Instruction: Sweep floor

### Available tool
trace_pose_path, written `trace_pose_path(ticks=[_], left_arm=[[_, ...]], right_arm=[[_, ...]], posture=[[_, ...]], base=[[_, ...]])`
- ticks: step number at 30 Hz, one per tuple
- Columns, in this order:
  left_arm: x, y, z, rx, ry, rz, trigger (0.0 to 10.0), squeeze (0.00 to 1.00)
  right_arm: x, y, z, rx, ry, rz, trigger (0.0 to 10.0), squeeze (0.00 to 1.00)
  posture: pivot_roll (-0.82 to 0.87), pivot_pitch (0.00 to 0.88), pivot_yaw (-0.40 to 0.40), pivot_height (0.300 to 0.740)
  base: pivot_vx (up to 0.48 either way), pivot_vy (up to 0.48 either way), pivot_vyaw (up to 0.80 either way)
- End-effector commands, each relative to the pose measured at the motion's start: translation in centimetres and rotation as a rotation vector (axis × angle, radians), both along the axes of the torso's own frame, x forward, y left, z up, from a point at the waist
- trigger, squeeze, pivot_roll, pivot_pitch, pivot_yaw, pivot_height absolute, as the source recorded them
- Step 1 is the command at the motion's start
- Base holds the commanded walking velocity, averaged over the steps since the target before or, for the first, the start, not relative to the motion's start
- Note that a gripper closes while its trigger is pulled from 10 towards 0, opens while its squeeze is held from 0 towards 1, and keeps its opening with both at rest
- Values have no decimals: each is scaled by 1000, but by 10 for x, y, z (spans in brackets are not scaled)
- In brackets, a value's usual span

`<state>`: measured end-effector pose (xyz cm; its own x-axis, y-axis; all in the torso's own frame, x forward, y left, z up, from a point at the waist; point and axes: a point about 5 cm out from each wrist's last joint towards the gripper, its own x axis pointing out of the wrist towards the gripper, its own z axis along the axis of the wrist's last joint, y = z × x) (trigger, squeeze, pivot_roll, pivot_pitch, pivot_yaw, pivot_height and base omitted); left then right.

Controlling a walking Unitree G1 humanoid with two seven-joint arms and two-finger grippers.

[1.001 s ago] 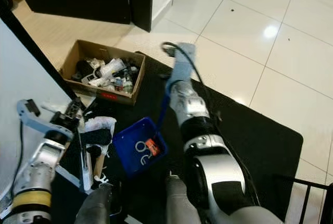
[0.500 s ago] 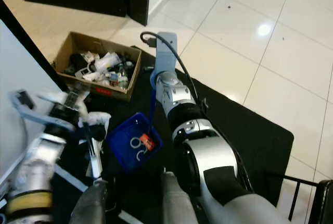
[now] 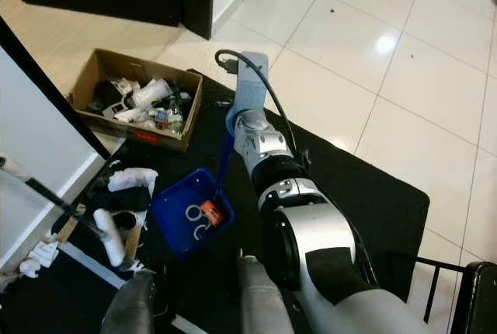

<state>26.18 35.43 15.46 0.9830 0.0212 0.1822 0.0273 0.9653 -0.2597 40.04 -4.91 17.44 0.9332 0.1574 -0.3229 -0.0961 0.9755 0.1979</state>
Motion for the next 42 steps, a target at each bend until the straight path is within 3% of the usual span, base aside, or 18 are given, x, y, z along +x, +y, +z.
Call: trace_pose_path(ticks=[1,2,4,5,6,10,11,13,14,15,16,20,23,26,30,37,41,42], left_arm=[[-7,2,-21,11,78,15,10000,0],[-7,2,-21,11,78,15,10000,0],[-10,-2,-45,-37,145,31,10000,0],[-10,-9,-56,-76,170,29,10000,0],[-9,-21,-68,-182,183,24,10000,0],[-5,-97,-101,-498,199,-117,10000,0],[-5,-97,-101,-498,199,-117,10000,0],[-2,-149,-109,-649,213,-223,10000,0],[-2,-149,-109,-649,213,-223,10000,0],[3,-200,-103,-755,206,-354,10000,0],[3,-200,-103,-755,206,-354,10000,0],[17,-254,-80,-887,151,-510,10000,0],[22,-266,-71,-914,129,-551,10000,0],[28,-294,-43,-978,83,-648,10000,0],[29,-303,-28,-999,53,-687,10000,0],[29,-301,-11,-1036,-3,-685,10000,0],[29,-285,2,-954,-51,-679,10000,0],[28,-276,6,-881,-74,-678,10000,0]], right_arm=[[-13,8,-32,68,143,39,10000,0],[-13,8,-32,68,143,39,10000,0],[-13,7,-33,64,145,37,10000,0],[-13,6,-34,63,145,36,10000,0],[-13,6,-35,63,147,35,10000,0],[-14,6,-36,61,150,34,10000,0],[-14,6,-36,61,150,34,10000,0],[-13,7,-35,60,149,34,10000,0],[-13,7,-35,60,149,34,10000,0],[-13,5,-34,58,147,32,10000,0],[-13,5,-34,58,147,32,10000,0],[-12,4,-33,56,144,27,10000,0],[-12,4,-33,57,143,26,10000,0],[-11,2,-32,62,142,17,10000,0],[-10,-1,-32,68,143,5,10000,0],[-9,-4,-30,77,137,-6,10000,0],[-8,-4,-29,78,136,-8,10000,0],[-8,-4,-30,78,137,-9,10000,0]], posture=[[-62,346,-79,740],[-62,346,-79,740],[-62,343,-81,740],[-58,342,-80,740],[-55,346,-78,740],[-73,347,-81,740],[-73,347,-81,740],[-73,347,-81,740],[-73,347,-81,740],[-82,346,-87,740],[-82,346,-87,740],[-88,345,-86,740],[-92,344,-85,740],[-90,346,-83,740],[-87,346,-83,740],[-78,346,-81,740],[-69,348,-76,740],[-65,348,-74,740]], base=[[0,0,0],[0,0,0],[0,0,0],[0,0,0],[0,0,0],[0,0,0],[0,0,0],[0,0,0],[0,0,0],[0,0,0],[0,0,0],[0,0,0],[0,0,0],[0,0,0],[0,0,0],[0,0,0],[0,0,0],[0,0,0]])
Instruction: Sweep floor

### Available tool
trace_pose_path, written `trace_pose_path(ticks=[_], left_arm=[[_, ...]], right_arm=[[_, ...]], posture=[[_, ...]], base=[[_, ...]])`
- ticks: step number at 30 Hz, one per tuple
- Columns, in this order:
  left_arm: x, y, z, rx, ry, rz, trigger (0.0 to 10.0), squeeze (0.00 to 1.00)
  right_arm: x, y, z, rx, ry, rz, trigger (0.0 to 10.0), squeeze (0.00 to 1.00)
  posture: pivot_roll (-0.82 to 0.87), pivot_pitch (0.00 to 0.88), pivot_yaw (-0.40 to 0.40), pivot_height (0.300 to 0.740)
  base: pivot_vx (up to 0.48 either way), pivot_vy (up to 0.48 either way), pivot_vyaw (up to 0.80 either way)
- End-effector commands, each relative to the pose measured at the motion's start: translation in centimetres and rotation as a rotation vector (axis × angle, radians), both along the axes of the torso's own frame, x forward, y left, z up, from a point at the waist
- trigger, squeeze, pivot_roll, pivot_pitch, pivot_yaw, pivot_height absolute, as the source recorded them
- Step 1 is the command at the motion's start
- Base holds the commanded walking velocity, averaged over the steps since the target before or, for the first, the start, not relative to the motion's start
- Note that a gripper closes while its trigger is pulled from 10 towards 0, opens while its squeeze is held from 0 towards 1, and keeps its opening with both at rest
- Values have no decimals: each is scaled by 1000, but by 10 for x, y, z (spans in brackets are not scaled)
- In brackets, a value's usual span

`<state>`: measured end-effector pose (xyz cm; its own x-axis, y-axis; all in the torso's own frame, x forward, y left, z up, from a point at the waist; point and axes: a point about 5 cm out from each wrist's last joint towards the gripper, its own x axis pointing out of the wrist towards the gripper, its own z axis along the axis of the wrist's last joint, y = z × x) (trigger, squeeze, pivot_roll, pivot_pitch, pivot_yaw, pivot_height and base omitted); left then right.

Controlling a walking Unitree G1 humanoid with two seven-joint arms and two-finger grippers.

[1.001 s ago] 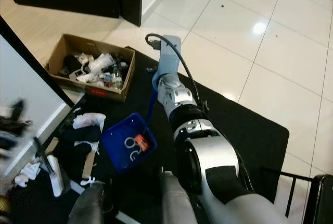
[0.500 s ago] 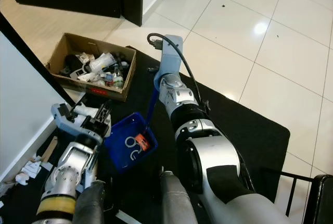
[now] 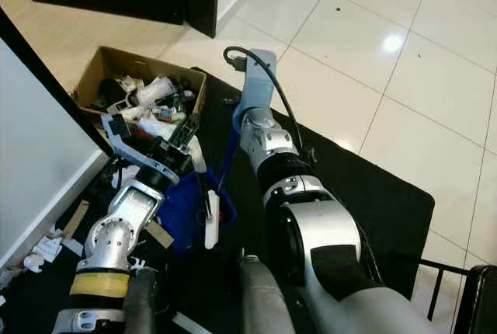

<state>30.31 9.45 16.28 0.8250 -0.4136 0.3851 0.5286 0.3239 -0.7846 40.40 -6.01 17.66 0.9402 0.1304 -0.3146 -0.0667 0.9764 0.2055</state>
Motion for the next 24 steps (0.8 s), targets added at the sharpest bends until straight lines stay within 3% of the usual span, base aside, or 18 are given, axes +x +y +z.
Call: trace_pose_path(ticks=[1,2,4,5,7,8,9,10,13,14,15,18,20,23,24], left_arm=[[-14,1,3,-34,-40,31,10000,0],[-14,1,3,-34,-40,31,10000,0],[-18,33,12,175,-129,96,10000,0],[-21,52,16,274,-156,130,10000,0],[-33,106,32,483,-212,237,10000,0],[-33,106,32,483,-212,237,10000,0],[-37,123,38,527,-210,281,10000,0],[-37,123,38,527,-210,281,10000,0],[-53,180,47,715,-187,437,10000,0],[-53,180,47,715,-187,437,10000,0],[-60,203,47,761,-152,513,10000,0],[-61,215,30,743,-83,552,10000,0],[-59,215,13,710,-28,542,10000,0],[-52,198,-22,637,68,492,10000,0],[-49,186,-36,594,109,457,10000,0]], right_arm=[[-12,7,-33,73,144,23,10000,0],[-12,7,-33,73,144,23,10000,0],[-13,7,-34,74,146,22,10000,0],[-13,7,-34,75,147,22,10000,0],[-14,8,-35,76,150,24,10000,0],[-14,8,-35,76,150,24,10000,0],[-14,8,-36,76,151,25,10000,0],[-14,8,-36,76,151,25,10000,0],[-15,10,-37,76,155,29,10000,0],[-15,10,-37,76,155,29,10000,0],[-15,11,-38,76,157,32,10000,0],[-15,11,-38,75,158,35,10000,0],[-15,11,-38,74,158,35,10000,0],[-15,11,-38,72,158,34,10000,0],[-15,10,-37,71,157,33,10000,0]], posture=[[-56,349,-70,740],[-56,349,-70,740],[-49,351,-68,740],[-43,353,-68,740],[-40,355,-68,740],[-40,355,-68,740],[-30,359,-67,740],[-30,359,-67,740],[-18,365,-70,740],[-18,365,-70,740],[-18,365,-72,740],[-17,365,-77,740],[-23,366,-80,740],[-40,369,-77,740],[-54,368,-77,740]], base=[[0,0,0],[0,0,0],[0,0,0],[0,0,0],[0,0,0],[0,0,0],[0,0,0],[0,0,0],[0,0,0],[0,0,0],[0,0,0],[0,0,0],[0,0,0],[0,0,0],[0,0,0]])
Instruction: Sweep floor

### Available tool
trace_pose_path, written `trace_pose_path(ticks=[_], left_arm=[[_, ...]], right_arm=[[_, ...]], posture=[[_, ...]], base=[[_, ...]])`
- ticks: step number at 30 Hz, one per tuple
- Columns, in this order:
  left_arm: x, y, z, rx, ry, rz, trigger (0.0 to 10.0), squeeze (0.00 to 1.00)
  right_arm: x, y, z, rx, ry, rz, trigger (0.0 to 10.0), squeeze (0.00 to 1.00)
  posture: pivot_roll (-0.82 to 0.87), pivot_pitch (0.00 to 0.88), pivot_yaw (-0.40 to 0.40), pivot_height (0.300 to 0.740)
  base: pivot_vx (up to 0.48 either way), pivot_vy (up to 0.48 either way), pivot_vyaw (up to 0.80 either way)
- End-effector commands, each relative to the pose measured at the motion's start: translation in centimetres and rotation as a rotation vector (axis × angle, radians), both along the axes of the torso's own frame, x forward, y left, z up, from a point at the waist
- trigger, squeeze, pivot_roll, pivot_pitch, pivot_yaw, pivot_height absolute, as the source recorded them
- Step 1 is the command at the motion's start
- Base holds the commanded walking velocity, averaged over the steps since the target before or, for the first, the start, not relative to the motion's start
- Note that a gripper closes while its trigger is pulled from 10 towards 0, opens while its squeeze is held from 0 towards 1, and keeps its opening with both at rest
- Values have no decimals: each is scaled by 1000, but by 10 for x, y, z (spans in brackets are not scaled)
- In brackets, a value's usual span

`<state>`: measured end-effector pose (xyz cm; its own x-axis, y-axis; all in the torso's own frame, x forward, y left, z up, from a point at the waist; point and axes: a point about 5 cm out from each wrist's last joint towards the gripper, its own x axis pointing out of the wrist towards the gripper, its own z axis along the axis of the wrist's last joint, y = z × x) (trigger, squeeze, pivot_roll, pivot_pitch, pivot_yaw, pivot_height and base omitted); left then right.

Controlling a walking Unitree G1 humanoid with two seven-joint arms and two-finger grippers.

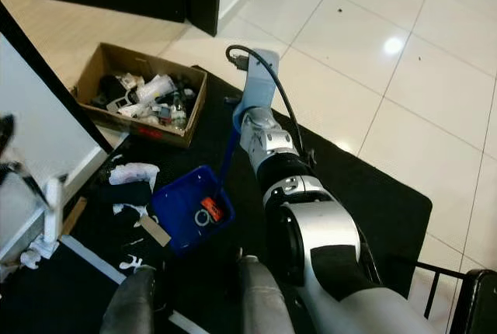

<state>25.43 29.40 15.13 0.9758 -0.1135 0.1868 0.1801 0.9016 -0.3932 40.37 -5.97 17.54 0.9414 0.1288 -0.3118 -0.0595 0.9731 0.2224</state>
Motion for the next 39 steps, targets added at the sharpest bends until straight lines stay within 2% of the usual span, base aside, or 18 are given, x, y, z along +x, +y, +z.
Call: trace_pose_path(ticks=[1,4,5,6,8,10,11,14,15,17,21,26,30,33,35,36,38,39], left_arm=[[2,-21,-32,-78,106,-45,10000,0],[9,-58,-62,-232,178,-122,10000,0],[9,-58,-62,-232,178,-122,10000,0],[10,-72,-70,-274,195,-156,10000,0],[15,-94,-75,-415,201,-166,10000,0],[21,-113,-70,-553,152,-186,10000,0],[21,-113,-70,-553,152,-186,10000,0],[30,-146,-50,-726,68,-255,10000,0],[30,-146,-50,-726,68,-255,10000,0],[34,-168,-34,-783,32,-337,10000,0],[37,-189,-22,-814,25,-410,10000,0],[31,-219,-5,-855,11,-521,10000,0],[28,-220,7,-854,-22,-542,10000,0],[29,-211,13,-854,-49,-519,10000,0],[31,-180,21,-750,-103,-457,10000,0],[31,-180,21,-750,-103,-457,10000,0],[29,-142,30,-545,-154,-385,10000,0],[29,-142,30,-545,-154,-385,10000,0]], right_arm=[[-14,9,-36,53,156,40,10000,0],[-14,5,-37,49,159,31,10000,0],[-14,5,-37,49,159,31,10000,0],[-14,4,-38,46,160,28,10000,0],[-14,2,-38,43,161,21,10000,0],[-13,0,-38,43,160,16,10000,0],[-13,0,-38,43,160,16,10000,0],[-13,0,-37,44,160,13,10000,0],[-13,0,-37,44,160,13,10000,0],[-13,1,-37,45,158,15,10000,0],[-13,2,-36,46,155,18,10000,0],[-12,1,-35,48,153,14,10000,0],[-12,1,-35,50,152,13,10000,0],[-12,1,-35,51,151,13,10000,0],[-12,1,-35,52,152,13,10000,0],[-12,1,-35,52,152,13,10000,0],[-13,1,-36,54,154,14,10000,0],[-13,1,-36,54,154,14,10000,0]], posture=[[-54,368,-77,740],[-73,372,-75,740],[-73,372,-75,740],[-73,372,-75,740],[-85,370,-76,740],[-88,369,-77,740],[-88,369,-77,740],[-93,365,-80,740],[-93,365,-80,740],[-96,360,-78,740],[-96,358,-78,740],[-91,353,-74,740],[-90,353,-73,740],[-80,352,-73,740],[-71,352,-71,740],[-71,352,-71,740],[-63,354,-71,740],[-63,354,-71,740]], base=[[0,0,0],[0,0,0],[0,0,0],[0,0,0],[0,0,0],[0,0,0],[0,0,0],[0,0,0],[0,0,0],[0,0,0],[0,0,0],[0,0,0],[0,0,0],[0,0,0],[0,0,0],[0,0,0],[0,0,0],[0,0,0]])
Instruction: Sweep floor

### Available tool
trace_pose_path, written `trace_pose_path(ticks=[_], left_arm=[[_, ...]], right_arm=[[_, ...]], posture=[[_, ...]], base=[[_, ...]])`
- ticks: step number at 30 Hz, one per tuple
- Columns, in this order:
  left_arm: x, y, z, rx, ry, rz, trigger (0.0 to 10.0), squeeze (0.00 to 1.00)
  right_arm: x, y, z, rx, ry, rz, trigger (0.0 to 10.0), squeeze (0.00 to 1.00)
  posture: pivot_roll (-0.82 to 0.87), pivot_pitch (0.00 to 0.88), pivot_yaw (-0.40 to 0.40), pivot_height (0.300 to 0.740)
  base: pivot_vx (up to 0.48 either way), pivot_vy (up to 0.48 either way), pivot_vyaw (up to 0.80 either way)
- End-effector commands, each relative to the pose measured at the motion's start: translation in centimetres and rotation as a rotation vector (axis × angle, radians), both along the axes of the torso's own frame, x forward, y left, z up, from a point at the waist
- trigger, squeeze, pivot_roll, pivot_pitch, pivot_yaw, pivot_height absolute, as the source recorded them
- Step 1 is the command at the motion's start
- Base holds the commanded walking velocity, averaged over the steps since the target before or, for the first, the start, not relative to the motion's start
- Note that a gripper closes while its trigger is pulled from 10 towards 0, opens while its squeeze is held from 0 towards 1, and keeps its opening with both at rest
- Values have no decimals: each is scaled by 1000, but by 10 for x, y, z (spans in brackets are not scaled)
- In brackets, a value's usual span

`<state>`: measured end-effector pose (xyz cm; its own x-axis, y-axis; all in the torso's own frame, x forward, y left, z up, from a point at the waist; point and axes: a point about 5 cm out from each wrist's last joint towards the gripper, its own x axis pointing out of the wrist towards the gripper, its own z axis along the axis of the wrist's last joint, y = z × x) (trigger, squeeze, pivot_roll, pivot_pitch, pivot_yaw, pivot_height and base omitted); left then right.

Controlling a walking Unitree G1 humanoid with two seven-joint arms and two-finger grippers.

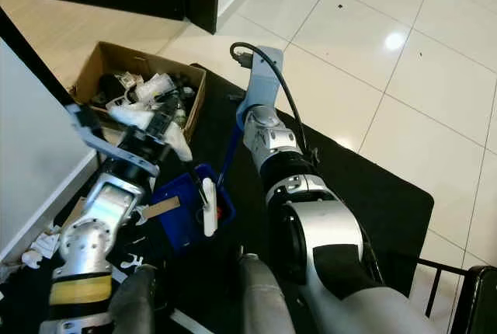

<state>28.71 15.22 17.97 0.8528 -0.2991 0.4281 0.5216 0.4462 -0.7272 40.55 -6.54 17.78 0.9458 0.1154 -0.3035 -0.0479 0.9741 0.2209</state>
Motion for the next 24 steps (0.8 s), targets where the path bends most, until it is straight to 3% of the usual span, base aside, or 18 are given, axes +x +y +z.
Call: trace_pose_path(ticks=[1,2,4,5,6,7,10,11,13,14,16,17,19,20,21,22,24], left_arm=[[-6,20,5,122,-43,51,10000,0],[-6,20,5,122,-43,51,10000,0],[-17,69,18,325,-69,171,10000,0],[-17,69,18,325,-69,171,10000,0],[-30,106,33,476,-85,254,10000,0],[-30,106,33,476,-85,254,10000,0],[-46,136,41,657,-68,303,10000,0],[-46,136,41,657,-68,303,10000,0],[-52,153,37,715,-27,348,10000,0],[-52,153,37,715,-27,348,10000,0],[-47,159,12,685,53,354,10000,0],[-47,159,12,685,53,354,10000,0],[-39,151,-21,619,129,328,10000,0],[-39,151,-21,619,129,328,10000,0],[-33,138,-43,559,176,295,10000,0],[-33,138,-43,559,176,295,10000,0],[-24,101,-76,440,252,194,10000,0]], right_arm=[[-15,7,-38,57,163,29,10000,0],[-15,7,-38,57,163,29,10000,0],[-15,8,-39,59,166,31,10000,0],[-15,8,-39,59,166,31,10000,0],[-15,8,-40,59,168,32,10000,0],[-15,8,-40,59,168,32,10000,0],[-16,8,-42,58,171,31,10000,0],[-16,8,-42,58,171,31,10000,0],[-16,8,-43,57,174,32,10000,0],[-16,8,-43,57,174,32,10000,0],[-17,8,-43,55,176,34,10000,0],[-17,8,-43,55,176,34,10000,0],[-17,9,-43,55,176,36,10000,0],[-17,9,-43,55,176,36,10000,0],[-17,9,-42,54,175,37,10000,0],[-17,9,-42,54,175,37,10000,0],[-16,8,-41,51,172,34,10000,0]], posture=[[-63,354,-71,740],[-63,354,-71,740],[-45,363,-69,740],[-45,363,-69,740],[-38,365,-69,740],[-38,365,-69,740],[-32,369,-70,740],[-32,369,-70,740],[-32,370,-76,740],[-32,370,-76,740],[-33,371,-78,740],[-33,371,-78,740],[-44,370,-85,740],[-44,370,-85,740],[-57,371,-85,740],[-57,371,-85,740],[-81,374,-86,740]], base=[[0,0,0],[0,0,0],[0,0,0],[0,0,0],[0,0,0],[0,0,0],[0,0,0],[0,0,0],[0,0,0],[0,0,0],[0,0,0],[0,0,0],[0,0,0],[0,0,0],[0,0,0],[0,0,0],[0,0,0]])
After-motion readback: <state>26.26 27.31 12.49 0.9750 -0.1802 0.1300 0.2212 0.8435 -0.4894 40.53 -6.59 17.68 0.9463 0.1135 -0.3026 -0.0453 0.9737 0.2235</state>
